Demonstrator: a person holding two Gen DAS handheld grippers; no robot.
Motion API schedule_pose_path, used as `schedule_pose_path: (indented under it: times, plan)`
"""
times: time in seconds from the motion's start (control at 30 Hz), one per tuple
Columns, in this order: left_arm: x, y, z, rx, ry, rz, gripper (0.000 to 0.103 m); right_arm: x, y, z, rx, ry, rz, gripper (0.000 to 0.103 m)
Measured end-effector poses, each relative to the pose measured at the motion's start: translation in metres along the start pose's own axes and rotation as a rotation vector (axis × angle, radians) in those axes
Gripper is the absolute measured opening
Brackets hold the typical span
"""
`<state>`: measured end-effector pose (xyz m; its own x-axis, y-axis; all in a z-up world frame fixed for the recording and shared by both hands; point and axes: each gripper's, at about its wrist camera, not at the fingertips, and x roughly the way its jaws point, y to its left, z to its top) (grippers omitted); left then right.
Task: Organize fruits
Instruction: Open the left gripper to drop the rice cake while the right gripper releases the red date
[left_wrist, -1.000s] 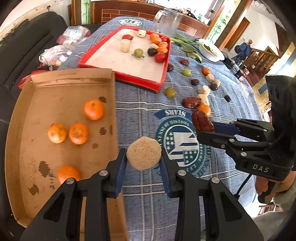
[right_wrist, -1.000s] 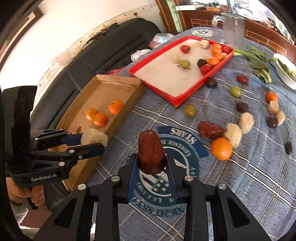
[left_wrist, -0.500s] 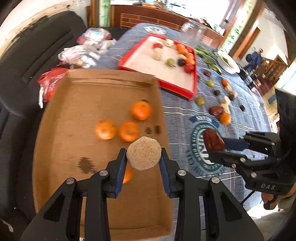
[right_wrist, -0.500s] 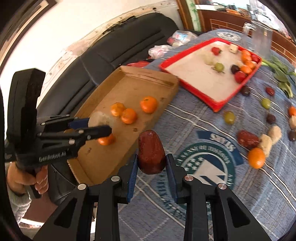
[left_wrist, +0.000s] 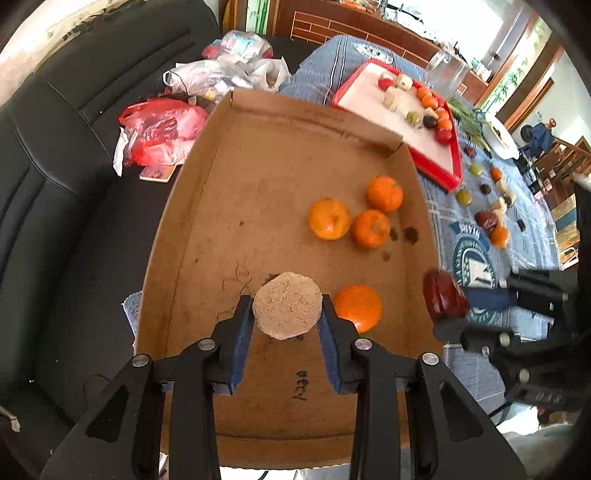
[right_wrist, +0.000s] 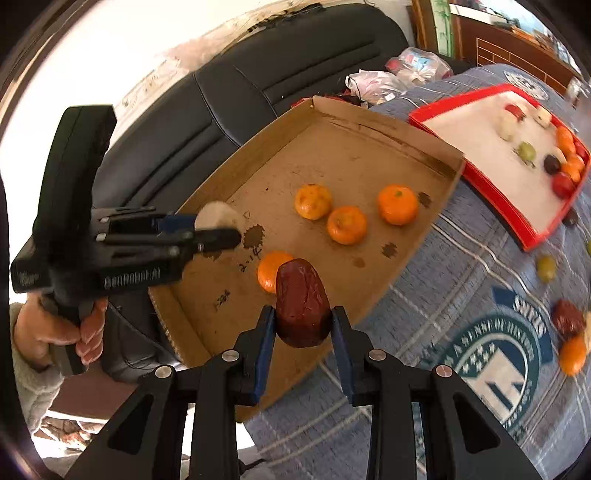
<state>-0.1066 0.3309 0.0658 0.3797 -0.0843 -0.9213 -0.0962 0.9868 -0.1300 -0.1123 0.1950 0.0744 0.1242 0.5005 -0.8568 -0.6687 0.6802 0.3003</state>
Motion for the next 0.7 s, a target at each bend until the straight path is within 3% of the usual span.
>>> schedule_pose_path:
  times: [0.27, 0.7]
  plan:
    - [0.009, 0.003, -0.011, 0.014, 0.031, 0.003, 0.032, 0.03, -0.006, 0.022, -0.028, 0.056, -0.085, 0.03]
    - [0.016, 0.0, -0.008, 0.032, 0.05, 0.015, 0.032, 0.053, -0.003, 0.024, -0.064, 0.094, -0.116, 0.031]
